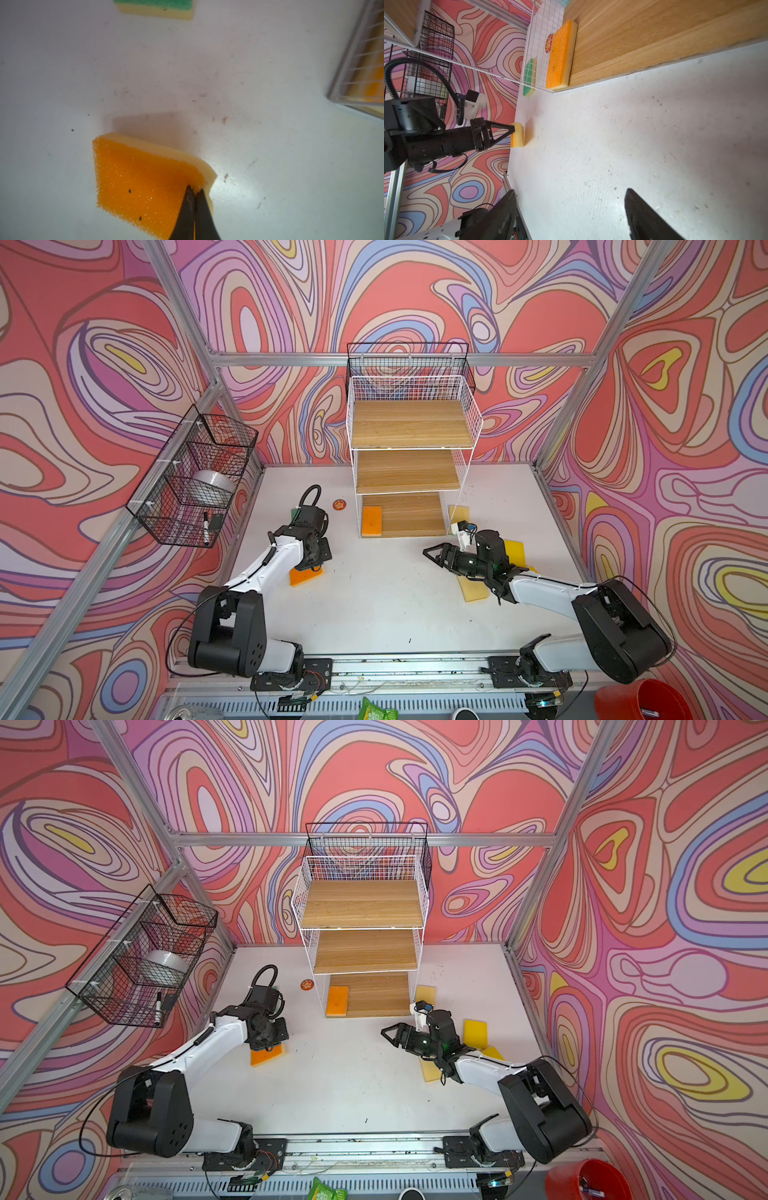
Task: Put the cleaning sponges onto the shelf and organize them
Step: 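Lift second orange sponge and carry it toward the right gripper, then set orange sponge down mid-table, open left gripper while right gripper approaches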
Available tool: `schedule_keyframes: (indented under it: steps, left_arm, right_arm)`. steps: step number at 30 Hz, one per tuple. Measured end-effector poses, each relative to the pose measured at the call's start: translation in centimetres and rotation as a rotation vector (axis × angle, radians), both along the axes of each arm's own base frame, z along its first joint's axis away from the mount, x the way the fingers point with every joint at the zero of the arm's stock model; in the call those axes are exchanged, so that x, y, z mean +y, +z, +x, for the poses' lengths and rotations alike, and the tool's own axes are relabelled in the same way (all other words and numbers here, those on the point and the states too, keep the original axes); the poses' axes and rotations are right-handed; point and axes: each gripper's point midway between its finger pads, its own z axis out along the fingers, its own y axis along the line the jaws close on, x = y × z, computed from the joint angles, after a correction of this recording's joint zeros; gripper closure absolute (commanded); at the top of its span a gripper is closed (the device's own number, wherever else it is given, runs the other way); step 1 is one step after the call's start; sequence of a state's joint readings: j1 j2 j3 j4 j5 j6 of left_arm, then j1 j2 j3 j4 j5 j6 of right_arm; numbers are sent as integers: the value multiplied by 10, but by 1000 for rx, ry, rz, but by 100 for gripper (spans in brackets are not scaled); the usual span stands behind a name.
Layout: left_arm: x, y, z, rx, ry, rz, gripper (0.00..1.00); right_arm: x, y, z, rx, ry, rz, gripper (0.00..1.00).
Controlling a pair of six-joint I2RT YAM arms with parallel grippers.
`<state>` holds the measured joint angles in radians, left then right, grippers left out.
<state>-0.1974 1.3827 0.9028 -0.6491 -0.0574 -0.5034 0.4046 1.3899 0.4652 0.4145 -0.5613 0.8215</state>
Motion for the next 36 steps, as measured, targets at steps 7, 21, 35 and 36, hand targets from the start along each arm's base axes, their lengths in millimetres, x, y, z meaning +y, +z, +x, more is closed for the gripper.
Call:
schedule_keyframes:
  steps: [7, 21, 35, 36]
  left_arm:
    - [-84, 39, -26, -138, -324, -44, 100]
    - [-204, 9, -85, -156, -924, 87, 100]
    - [-271, -19, -102, -170, -1253, 183, 77]
    - [-273, -21, -103, -170, -1262, 185, 71]
  right_arm:
    - [-20, 22, -1, -34, -38, -3, 15]
    - [-81, 22, 0, 0, -178, -58, 13]
    - [-94, 1, -5, 68, -196, -117, 13]
    - [-95, 1, -5, 68, -197, -124, 13]
